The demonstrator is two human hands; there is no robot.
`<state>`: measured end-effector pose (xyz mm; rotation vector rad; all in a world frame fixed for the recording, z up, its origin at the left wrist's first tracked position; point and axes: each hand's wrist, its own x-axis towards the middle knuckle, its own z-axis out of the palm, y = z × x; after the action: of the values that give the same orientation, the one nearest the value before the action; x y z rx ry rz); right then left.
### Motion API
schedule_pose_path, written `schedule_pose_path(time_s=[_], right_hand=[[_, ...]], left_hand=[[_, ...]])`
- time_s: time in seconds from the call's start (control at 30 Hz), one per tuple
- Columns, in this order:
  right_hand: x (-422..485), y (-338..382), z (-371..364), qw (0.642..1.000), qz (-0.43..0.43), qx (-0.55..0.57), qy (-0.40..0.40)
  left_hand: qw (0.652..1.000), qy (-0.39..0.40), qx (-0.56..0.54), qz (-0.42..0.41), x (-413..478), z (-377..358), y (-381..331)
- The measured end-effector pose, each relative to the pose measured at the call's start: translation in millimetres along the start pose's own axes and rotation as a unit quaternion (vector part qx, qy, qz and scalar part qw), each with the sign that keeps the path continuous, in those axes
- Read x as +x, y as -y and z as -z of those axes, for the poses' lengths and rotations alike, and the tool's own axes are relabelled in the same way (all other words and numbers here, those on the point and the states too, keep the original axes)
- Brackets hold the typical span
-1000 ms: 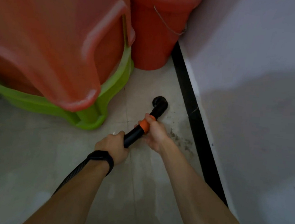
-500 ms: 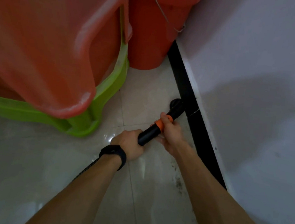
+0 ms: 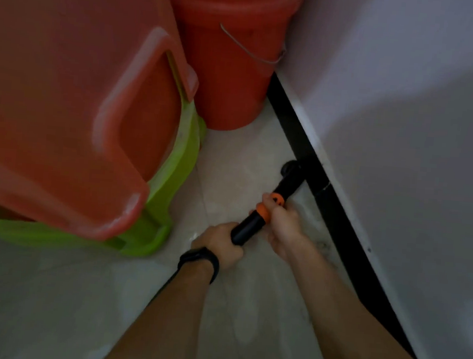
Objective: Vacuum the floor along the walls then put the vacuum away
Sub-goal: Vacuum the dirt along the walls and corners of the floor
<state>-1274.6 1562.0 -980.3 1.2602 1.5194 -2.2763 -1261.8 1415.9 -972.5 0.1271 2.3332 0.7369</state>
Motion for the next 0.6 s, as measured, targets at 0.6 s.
schedule_pose_path(time_s=[0.6], right_hand=[[-32.9,-40.1,-106.5,0.981,-0.036,-0.092,0.166]], left_hand=[[0.974,-0.182,-0.024,0.134,-50.3,23.0,80.1]])
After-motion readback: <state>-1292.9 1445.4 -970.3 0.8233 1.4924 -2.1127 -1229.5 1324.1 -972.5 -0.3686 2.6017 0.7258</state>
